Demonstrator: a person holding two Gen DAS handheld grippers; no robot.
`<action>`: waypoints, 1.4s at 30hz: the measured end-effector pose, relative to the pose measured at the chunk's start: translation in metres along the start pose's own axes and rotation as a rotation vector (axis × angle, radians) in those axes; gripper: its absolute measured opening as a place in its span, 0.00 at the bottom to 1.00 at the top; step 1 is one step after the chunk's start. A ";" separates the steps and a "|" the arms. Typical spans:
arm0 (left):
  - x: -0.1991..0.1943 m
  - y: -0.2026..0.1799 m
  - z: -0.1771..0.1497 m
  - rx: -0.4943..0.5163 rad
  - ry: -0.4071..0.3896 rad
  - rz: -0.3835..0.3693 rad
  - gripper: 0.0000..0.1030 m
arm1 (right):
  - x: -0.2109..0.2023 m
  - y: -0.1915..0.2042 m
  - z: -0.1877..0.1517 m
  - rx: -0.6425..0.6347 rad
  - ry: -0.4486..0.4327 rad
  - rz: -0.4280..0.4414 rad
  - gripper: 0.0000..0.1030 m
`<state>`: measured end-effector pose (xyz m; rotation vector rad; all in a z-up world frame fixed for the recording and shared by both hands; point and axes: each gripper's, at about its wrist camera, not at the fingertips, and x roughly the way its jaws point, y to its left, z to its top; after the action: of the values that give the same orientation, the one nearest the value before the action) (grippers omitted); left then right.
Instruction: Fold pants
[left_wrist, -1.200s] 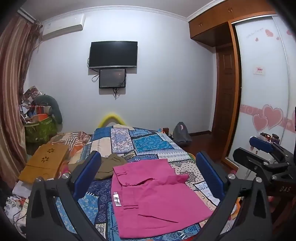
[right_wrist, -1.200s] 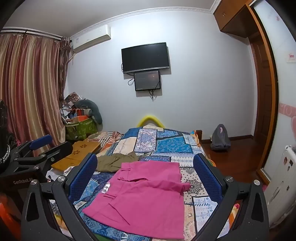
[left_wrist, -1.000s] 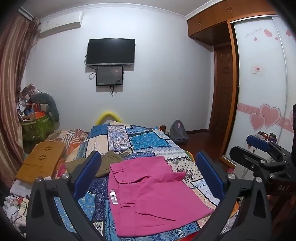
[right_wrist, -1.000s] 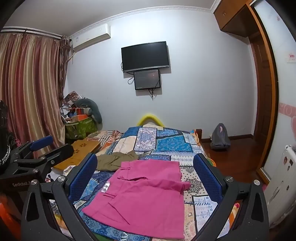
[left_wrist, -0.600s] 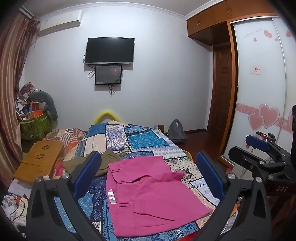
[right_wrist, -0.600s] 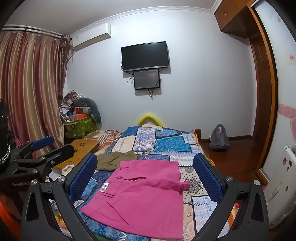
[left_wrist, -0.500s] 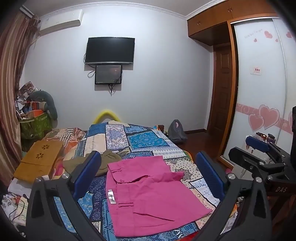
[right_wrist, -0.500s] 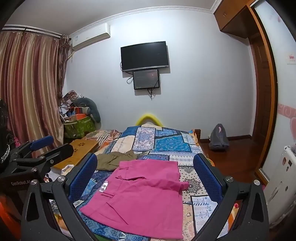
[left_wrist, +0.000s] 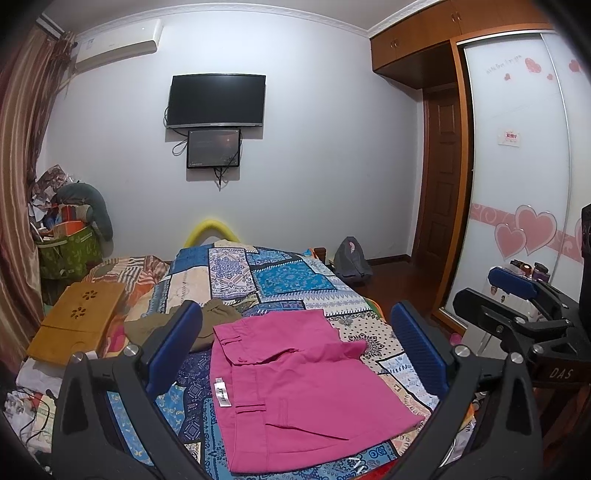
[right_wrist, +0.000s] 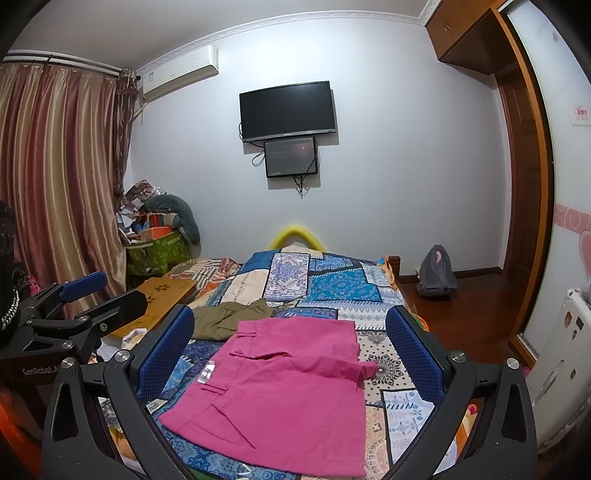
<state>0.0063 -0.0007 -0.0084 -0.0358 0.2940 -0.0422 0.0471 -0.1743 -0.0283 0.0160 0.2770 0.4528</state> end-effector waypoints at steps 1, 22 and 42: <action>0.000 0.000 0.000 -0.001 0.000 -0.001 1.00 | 0.000 0.000 0.000 0.001 0.001 0.000 1.00; 0.000 0.001 -0.001 -0.006 -0.003 0.009 1.00 | 0.000 0.000 0.001 -0.002 -0.004 0.000 1.00; 0.001 0.001 -0.003 -0.001 -0.006 0.014 1.00 | 0.000 0.002 0.000 0.002 -0.001 -0.002 1.00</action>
<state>0.0064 0.0004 -0.0120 -0.0352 0.2888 -0.0278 0.0467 -0.1727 -0.0282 0.0176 0.2763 0.4503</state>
